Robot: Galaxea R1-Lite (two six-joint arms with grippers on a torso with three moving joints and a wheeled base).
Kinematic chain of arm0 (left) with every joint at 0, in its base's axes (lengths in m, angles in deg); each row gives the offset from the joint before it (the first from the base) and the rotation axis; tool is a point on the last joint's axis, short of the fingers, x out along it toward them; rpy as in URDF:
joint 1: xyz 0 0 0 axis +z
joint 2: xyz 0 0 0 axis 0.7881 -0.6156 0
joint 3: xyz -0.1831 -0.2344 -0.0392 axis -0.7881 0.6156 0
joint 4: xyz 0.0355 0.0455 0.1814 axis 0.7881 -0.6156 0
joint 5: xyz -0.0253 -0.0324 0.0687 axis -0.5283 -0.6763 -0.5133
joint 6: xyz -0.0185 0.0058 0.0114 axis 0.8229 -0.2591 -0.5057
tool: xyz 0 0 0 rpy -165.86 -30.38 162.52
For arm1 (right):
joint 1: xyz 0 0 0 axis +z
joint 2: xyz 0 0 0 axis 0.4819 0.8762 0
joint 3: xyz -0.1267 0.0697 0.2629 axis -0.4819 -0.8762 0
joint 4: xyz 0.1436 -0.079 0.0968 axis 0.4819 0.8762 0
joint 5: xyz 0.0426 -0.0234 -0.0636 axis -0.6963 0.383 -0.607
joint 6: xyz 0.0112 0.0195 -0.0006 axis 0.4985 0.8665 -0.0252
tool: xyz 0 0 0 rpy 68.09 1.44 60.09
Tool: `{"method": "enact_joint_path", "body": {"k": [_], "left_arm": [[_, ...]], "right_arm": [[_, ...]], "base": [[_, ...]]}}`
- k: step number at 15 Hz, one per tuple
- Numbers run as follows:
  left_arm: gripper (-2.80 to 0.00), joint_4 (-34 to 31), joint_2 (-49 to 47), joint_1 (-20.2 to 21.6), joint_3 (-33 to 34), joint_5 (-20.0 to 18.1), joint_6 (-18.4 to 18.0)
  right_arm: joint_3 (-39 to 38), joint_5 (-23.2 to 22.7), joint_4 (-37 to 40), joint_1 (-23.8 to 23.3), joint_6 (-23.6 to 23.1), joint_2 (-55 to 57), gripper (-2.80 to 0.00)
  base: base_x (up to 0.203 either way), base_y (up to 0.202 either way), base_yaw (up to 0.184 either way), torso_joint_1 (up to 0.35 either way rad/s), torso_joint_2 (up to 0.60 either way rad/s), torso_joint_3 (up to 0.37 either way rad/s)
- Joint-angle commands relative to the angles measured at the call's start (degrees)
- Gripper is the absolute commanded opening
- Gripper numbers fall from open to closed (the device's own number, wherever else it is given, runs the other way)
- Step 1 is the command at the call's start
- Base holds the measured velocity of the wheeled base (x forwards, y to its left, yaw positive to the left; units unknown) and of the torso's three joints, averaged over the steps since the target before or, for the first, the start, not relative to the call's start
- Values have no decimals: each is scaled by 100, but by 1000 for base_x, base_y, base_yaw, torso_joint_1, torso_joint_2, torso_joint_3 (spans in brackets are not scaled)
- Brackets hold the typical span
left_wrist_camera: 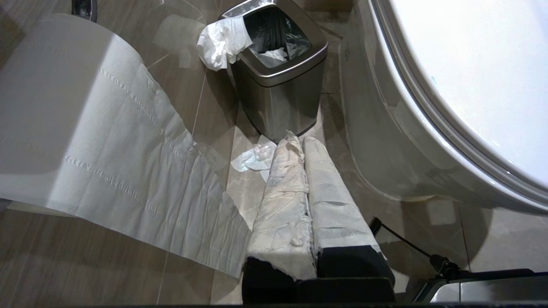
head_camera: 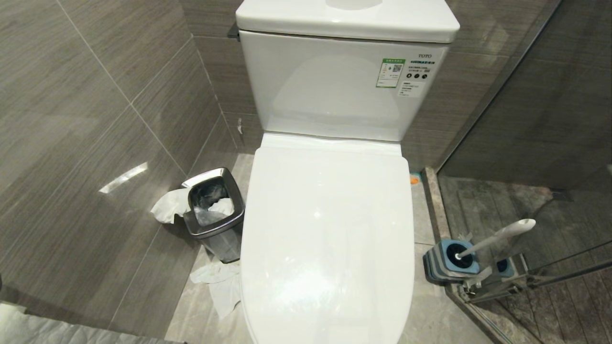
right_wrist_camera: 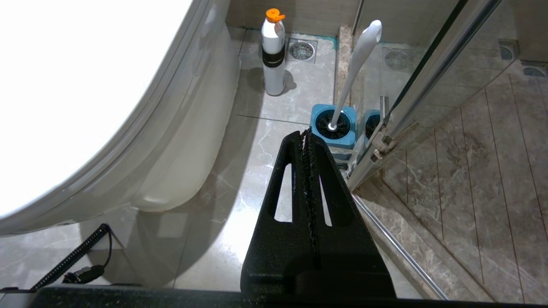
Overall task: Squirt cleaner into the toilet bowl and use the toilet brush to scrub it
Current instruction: Use the left hand to lift the toilet lid slightly
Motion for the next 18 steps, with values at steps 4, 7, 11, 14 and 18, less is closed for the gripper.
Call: {"method": "enact_joint_path", "body": {"k": [4,7,11,14,18], "left_arm": [[-280,-1,-9,0,0,0,3],[-280,-1,-9,0,0,0,3],[-280,68,-6,0,9,114,99],[-280,70,-2,0,9,132,320],[-280,77,-9,0,9,132,320]], "right_arm": [[-5,4,-2,1,-1,5,-280],[-5,4,-2,1,3,5,-280],[-13,4,-2,1,3,5,-280],[-5,4,-2,1,3,5,-280],[-5,4,-2,1,3,5,-280]], "base": [[0,0,0,0,0,0],[0,0,0,0,0,0],[0,0,0,0,0,0],[0,0,0,0,0,0],[0,0,0,0,0,0]]}}
